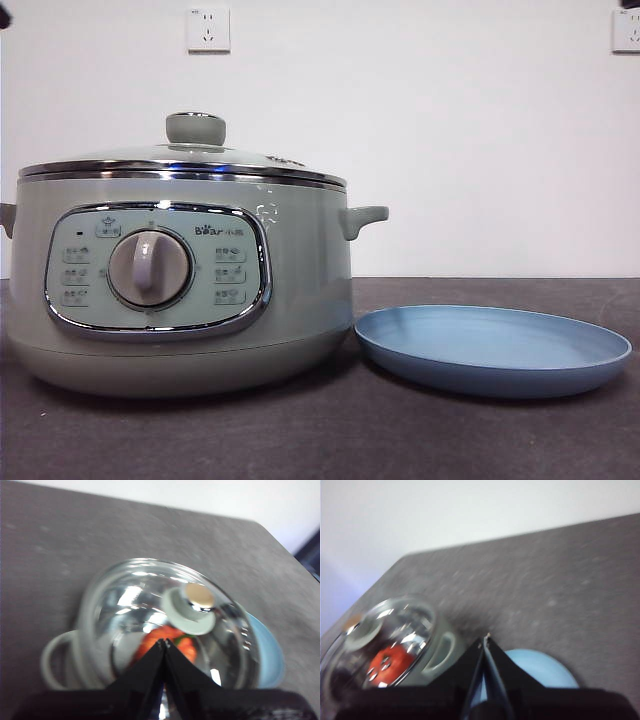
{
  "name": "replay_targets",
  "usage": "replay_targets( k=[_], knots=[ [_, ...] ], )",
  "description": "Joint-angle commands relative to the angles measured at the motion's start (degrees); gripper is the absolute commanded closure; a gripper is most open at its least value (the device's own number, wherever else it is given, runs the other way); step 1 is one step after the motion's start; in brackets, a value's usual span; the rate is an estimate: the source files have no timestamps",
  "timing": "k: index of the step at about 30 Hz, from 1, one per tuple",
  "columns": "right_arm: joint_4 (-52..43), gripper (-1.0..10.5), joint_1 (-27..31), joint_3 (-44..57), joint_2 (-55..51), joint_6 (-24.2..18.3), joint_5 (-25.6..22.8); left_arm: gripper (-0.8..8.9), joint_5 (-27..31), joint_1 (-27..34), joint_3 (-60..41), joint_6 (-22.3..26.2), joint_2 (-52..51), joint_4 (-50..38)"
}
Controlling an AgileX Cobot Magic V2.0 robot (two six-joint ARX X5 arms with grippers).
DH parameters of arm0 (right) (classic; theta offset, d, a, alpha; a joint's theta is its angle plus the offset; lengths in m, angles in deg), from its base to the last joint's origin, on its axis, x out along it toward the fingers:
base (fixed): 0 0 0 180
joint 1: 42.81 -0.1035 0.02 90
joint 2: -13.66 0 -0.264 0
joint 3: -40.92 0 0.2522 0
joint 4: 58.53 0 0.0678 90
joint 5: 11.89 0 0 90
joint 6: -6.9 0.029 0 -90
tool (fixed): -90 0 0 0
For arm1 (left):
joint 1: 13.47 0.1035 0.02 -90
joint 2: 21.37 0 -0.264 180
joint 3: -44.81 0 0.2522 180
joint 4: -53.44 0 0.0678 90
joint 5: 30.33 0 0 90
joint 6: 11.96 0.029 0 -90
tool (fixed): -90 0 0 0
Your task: Take the pumpkin out from the steamer,put the pumpkin in the blue plate,close the lid
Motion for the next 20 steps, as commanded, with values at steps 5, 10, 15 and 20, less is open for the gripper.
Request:
replay_targets(
  k=[5,10,15,20],
  knots=[
    [2.05,8.4,-0.09,-2.73,4.55,-4.09,5.64,6.15,-4.07,-0.48,3.08,2.73,3.15,1.40],
    [2.64,5.5,-0.09,-2.73,4.85,-3.80,5.44,3.60,-4.02,-1.29,3.08,2.27,3.13,1.36],
    [3.87,5.5,-0.11,-2.73,4.85,-3.76,5.53,3.60,-3.69,-3.04,4.00,2.21,4.35,1.01],
    [5.07,5.5,-0.17,-2.73,4.85,-3.21,5.55,3.60,0.17,-7.28,8.79,2.32,9.40,1.57]
  ],
)
